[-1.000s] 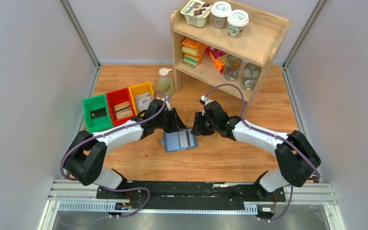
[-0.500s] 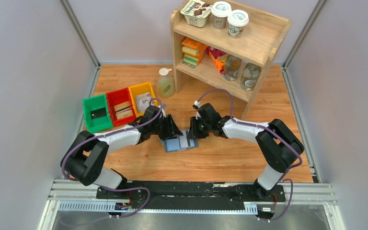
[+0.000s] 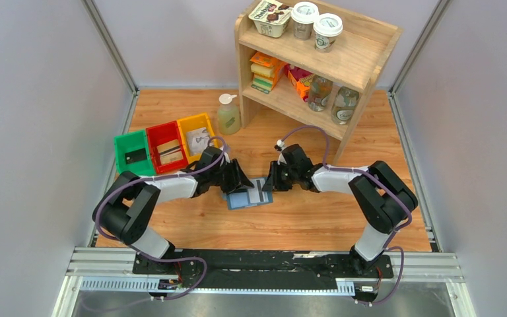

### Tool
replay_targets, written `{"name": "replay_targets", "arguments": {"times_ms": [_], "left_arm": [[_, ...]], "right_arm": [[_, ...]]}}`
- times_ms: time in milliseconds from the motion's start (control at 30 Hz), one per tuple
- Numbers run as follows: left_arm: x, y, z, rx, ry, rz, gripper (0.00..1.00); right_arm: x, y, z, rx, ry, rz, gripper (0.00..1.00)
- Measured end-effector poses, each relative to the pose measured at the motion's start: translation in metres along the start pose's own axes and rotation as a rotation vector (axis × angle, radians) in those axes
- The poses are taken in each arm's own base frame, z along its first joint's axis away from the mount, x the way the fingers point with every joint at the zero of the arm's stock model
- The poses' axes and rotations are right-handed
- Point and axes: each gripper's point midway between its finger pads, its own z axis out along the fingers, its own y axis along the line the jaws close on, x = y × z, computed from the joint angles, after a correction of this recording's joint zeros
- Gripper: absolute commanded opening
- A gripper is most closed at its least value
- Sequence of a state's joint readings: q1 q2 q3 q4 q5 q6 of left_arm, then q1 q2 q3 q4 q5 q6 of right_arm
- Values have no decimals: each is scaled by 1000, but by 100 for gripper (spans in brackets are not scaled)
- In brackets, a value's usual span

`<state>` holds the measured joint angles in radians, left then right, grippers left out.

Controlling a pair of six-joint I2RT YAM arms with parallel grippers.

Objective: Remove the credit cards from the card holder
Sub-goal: Remove the credit card from the card holder.

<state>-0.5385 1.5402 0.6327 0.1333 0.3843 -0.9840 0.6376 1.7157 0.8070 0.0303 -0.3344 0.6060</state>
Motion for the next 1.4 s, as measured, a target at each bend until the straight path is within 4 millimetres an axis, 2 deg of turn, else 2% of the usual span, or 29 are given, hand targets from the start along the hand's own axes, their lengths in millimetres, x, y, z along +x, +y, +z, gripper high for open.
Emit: {"name": "replay_targets", "arguments": {"times_ms": [367,433,700,900,1100,1400], "left_arm": [[3,12,12,-18,23,-26,47],[4,10,15,-1,32,-32,44],[8,14,19,55,21,-81,17],[9,11,17,111,-10,-101,6],[7,2,13,183,-41,-108,0],[7,3,4,179,-72,-81,0]], "right_arm": [[-1,1,1,-25,0,1,21],[0,1,1,-28,2,3,21],[-1,0,1,-35,6,7,21],[-1,0,1,-40,4,6,21],[-1,0,2,-44,4,6,21],[-1,0,2,-48,5,7,21]]}}
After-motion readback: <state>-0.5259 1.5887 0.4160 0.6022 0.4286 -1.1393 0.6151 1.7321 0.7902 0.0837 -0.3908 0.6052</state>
